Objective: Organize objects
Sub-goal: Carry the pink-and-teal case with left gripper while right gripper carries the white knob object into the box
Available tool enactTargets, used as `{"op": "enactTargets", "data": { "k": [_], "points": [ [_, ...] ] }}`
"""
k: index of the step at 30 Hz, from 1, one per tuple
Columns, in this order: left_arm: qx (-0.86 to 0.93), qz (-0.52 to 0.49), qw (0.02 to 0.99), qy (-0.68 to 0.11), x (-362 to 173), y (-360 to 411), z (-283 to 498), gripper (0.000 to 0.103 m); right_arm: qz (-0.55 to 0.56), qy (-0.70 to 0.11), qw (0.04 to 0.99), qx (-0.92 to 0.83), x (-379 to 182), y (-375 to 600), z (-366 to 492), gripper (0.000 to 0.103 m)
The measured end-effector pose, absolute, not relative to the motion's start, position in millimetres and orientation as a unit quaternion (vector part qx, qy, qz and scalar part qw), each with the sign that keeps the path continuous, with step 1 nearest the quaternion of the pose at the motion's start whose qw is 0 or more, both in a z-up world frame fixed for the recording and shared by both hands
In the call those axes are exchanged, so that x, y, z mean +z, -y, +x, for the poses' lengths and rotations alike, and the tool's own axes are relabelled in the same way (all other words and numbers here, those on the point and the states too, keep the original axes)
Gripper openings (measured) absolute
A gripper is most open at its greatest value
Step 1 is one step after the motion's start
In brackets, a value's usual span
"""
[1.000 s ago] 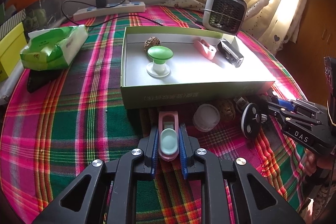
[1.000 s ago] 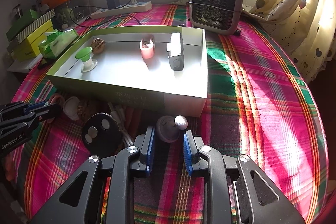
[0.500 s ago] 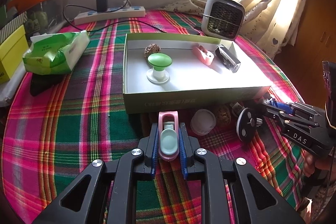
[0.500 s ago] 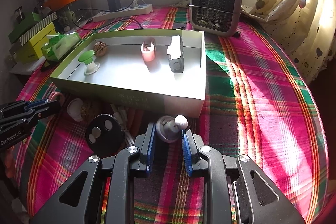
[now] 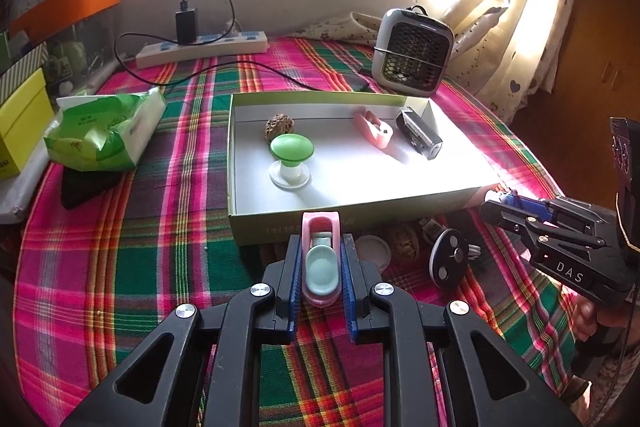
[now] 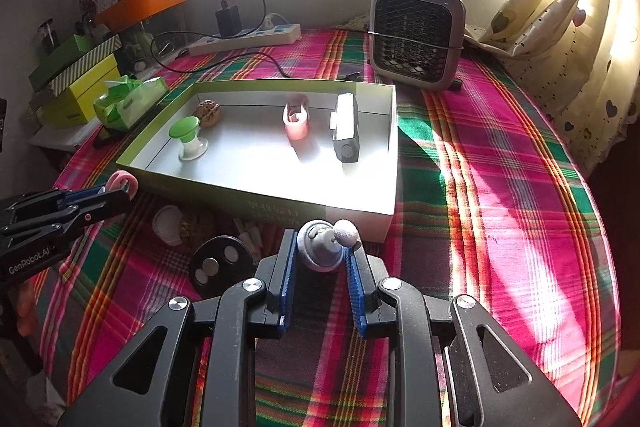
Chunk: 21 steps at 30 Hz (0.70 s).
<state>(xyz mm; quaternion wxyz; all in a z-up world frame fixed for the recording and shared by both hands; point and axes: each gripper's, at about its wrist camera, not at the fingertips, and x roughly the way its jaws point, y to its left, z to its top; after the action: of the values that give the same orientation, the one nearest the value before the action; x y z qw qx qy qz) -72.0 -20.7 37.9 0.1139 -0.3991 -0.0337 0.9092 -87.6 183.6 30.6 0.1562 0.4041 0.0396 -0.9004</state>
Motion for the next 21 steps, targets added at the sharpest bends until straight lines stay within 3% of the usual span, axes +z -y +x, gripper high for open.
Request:
{"op": "enactTargets", "data": {
  "k": [21],
  "points": [
    [0.91,-0.394,0.122,0.033,46,19,-99,0.016,0.394,-0.036,0.19,-0.899,47,-160,-124,0.024]
  ]
}}
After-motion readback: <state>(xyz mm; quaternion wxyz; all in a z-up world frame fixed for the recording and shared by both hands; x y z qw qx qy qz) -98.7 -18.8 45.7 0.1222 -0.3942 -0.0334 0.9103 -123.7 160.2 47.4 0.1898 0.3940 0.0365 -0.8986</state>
